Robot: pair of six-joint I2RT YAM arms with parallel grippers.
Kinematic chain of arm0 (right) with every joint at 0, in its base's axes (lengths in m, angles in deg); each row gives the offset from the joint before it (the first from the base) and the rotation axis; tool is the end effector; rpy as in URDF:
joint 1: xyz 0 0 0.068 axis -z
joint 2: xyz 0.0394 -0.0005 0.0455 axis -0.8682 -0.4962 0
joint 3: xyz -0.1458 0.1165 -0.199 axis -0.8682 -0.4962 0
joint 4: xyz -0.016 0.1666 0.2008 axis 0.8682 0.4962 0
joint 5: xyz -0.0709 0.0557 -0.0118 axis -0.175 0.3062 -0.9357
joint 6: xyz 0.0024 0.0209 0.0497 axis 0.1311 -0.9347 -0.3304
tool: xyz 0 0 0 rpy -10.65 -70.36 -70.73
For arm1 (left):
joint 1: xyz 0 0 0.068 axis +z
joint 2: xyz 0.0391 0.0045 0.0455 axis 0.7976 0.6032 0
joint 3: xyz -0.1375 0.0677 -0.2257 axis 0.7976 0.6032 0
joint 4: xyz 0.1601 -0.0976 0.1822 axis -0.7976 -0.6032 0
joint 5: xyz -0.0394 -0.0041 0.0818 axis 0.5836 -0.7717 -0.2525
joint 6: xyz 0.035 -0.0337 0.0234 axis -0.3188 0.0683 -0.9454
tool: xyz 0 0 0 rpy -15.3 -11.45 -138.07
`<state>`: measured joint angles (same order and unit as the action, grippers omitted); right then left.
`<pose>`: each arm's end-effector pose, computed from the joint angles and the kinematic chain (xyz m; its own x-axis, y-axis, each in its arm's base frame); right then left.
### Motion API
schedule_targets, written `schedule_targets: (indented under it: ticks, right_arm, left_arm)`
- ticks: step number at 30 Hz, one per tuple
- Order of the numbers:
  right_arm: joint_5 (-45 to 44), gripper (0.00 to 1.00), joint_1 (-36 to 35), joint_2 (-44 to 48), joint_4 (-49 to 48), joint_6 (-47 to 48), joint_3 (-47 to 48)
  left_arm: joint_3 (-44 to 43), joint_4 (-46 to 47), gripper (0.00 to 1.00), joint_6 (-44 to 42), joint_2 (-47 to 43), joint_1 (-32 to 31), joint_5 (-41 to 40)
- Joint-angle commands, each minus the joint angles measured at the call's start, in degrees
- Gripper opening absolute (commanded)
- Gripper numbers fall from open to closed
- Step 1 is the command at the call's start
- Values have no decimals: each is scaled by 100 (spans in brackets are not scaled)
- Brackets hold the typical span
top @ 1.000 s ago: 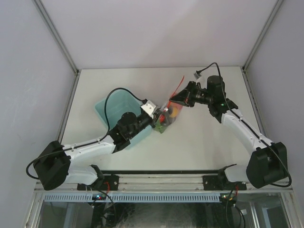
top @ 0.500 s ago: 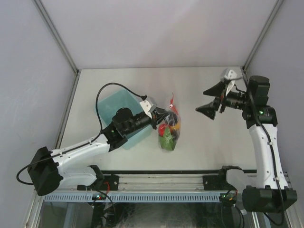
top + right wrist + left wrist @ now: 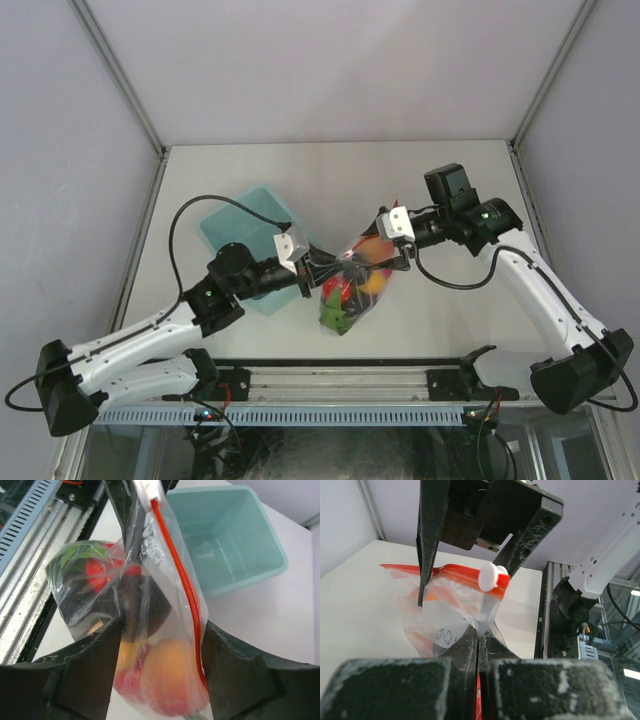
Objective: Open the zip-top bag and remove the fake food
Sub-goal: Pick up the zipper food storage bag at the center of the board, then move the bin to the corner of the board.
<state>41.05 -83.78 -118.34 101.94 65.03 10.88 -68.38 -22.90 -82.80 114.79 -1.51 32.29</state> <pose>0.1919 0.1178 0.3762 0.4053 -0.3080 -0.8607 -0.9115 -0.2088 -0.3545 0.1249 -0.1954 0.3431 -0.0310 -0.1113 -0.9933 0.9635 0.2611 -0.0593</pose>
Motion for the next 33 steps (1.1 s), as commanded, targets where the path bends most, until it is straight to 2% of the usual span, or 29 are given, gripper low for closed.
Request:
schedule_targets:
  ticks: [1,6,7,12,14,17,20,22,25,29,31,33]
  right_arm:
    - [133,51,-425,-252,-221,-212,154]
    - [217,4,-918,-604,-308,-627,134]
    - [129,0,-1105,-666,-478,-856,86]
    - [-370,0,-1688,-868,-1832,-2326,-384]
    - [-960,0,-1903,-831,-2936,-3279,-786]
    - [-1937,0,-2116,-903,-4503,-4296,-1088]
    - [-2338,0,-2125,-1391,-4926,-5035,-570]
    - [-2641,0,-2128,-1706,-5068,-5391,-84]
    - [-3141,0,-2111,-2130,-5071,-5634,338]
    - [-3457,0,-1859,-2368,-5172,-6033,525]
    - [-3385,0,-1694,-2357,-5253,-6175,507]
    - [-3192,0,-1484,-2304,-5401,-6375,416]
  left_arm:
    - [317,10,0,52,-692,-26,127]
    - [636,-659,0,-115,-1195,-26,-229]
    - [693,-846,0,-132,-1295,-26,-341]
    - [941,-1725,0,226,-1691,-26,-1139]
    - [990,-2235,0,365,-1838,-21,-1517]
    - [992,-2873,0,397,-2057,-18,-2663]
    - [839,-3234,0,231,-2150,128,-3911]
    - [735,-3265,0,68,-2061,607,-4283]
    - [484,-3117,0,179,-1727,1779,-3765]
    - [65,-2627,0,240,-981,3031,-3330]
    - [-177,-2176,0,247,-607,3398,-2851]
    - [-650,-1846,0,104,44,3474,-2370]
